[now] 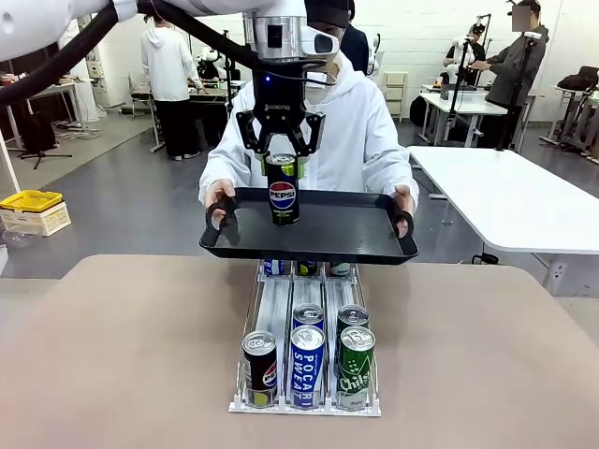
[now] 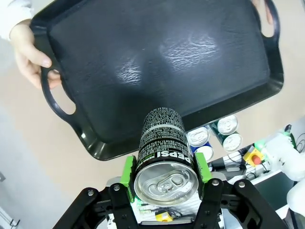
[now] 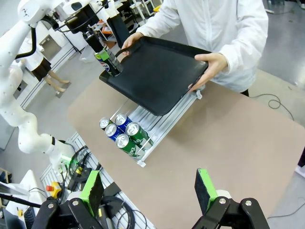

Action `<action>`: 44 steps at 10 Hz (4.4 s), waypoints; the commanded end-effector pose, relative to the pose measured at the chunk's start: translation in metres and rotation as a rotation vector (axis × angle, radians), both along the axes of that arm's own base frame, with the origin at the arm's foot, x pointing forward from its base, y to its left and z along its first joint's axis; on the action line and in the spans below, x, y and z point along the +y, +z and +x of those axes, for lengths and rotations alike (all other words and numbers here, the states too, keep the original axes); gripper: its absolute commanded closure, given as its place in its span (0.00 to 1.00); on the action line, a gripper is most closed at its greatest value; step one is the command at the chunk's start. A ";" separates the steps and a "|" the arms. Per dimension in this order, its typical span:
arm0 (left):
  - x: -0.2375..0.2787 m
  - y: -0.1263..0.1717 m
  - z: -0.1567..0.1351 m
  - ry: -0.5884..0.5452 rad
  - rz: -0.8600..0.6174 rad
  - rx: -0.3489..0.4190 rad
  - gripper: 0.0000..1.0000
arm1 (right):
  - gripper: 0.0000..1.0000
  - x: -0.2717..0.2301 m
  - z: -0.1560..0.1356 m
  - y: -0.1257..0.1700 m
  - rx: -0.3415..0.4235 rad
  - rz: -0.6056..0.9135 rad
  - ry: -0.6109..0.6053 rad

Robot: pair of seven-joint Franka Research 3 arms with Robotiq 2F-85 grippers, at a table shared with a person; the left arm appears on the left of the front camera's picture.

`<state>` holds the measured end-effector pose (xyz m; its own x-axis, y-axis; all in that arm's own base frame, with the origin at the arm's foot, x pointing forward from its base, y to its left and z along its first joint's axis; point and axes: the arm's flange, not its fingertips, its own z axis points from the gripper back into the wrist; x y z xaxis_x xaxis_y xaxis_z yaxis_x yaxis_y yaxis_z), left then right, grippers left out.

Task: Retrieve and hand over the desired beverage to the person.
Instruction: Place the picked can on the Handle tray extended by the person, then pick up another can of the same type that the person held from the Automatic Can Dispenser.

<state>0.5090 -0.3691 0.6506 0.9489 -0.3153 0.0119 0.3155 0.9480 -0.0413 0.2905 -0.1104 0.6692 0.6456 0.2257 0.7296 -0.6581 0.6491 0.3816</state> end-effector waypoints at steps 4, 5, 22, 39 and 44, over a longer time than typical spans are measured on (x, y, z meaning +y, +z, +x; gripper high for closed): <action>0.001 0.002 0.065 0.012 0.061 0.018 0.41 | 0.00 0.001 0.002 0.000 -0.018 0.028 0.021; 0.003 -0.007 0.072 0.012 0.057 0.001 0.41 | 0.00 0.001 0.002 0.000 -0.018 0.028 0.021; 0.007 -0.032 0.068 0.008 0.057 -0.013 0.00 | 0.00 0.001 0.002 0.000 -0.018 0.028 0.021; 0.225 -0.009 -0.187 -0.242 -0.282 -0.384 0.00 | 0.00 0.001 0.002 0.000 -0.018 0.028 0.021; 0.225 -0.009 -0.187 -0.242 -0.282 -0.384 0.00 | 0.00 0.001 0.002 0.000 -0.018 0.028 0.021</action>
<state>0.3231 -0.1477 0.6434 0.7755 -0.4437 0.4491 0.5508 0.8231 -0.1380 0.2906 -0.1098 0.6690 0.6470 0.2281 0.7276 -0.6585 0.6482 0.3823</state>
